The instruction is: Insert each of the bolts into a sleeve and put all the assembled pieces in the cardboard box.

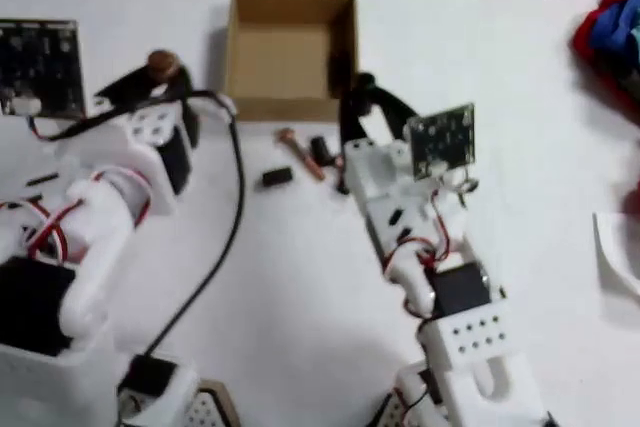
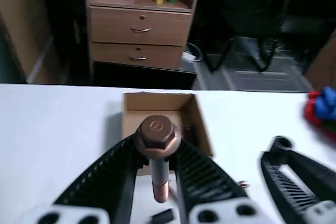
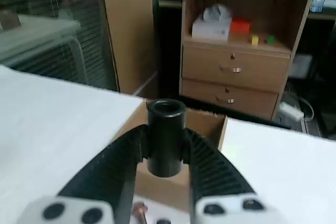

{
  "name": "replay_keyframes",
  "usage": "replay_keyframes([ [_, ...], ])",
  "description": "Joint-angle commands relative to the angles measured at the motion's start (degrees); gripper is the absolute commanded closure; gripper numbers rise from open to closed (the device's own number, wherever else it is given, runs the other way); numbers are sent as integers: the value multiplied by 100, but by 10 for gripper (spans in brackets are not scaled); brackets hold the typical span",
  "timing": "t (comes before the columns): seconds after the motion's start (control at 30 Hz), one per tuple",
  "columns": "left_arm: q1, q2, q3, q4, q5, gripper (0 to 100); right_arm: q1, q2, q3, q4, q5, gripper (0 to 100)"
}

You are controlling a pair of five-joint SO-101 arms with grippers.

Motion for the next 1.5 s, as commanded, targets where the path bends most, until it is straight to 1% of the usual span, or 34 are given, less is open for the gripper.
replay_keyframes([
  [0.0,308,633,-1112,79,782,975,31,13,-62,-444,-35,978],
  [0.1,440,1196,-1754,79,1011,975,31,-75,-35,-321,-35,978],
  [0.2,782,1574,-2176,35,993,975,-4,-180,-35,-127,-35,978],
  [0.3,1090,1697,-2343,-53,985,974,-4,-356,-35,92,-26,978],
  [0.43,1257,1697,-2044,-519,993,973,-13,-470,-44,171,-26,978],
  [0.63,1284,1688,-1341,-800,1029,974,-13,-470,-44,171,-26,978],
  [0.73,1284,1697,-1024,-1292,1011,974,-13,-470,-35,171,-26,978],
  [0.87,1284,1688,-453,-2365,993,974,-13,-488,-26,171,-18,978],
  [0.93,1354,1688,-330,-2664,993,974,-22,-497,-26,171,158,978],
  [1.1,1864,1723,-295,-2760,941,974,-22,-505,-26,171,457,978],
  [1.2,2066,1723,-286,-2725,422,974,-22,-488,-26,171,457,978],
  [1.3,2127,1723,-242,-2725,79,974,-22,-470,-26,163,457,978],
  [1.47,2084,1723,-224,-2725,62,974,-22,-470,-26,154,457,978],
])
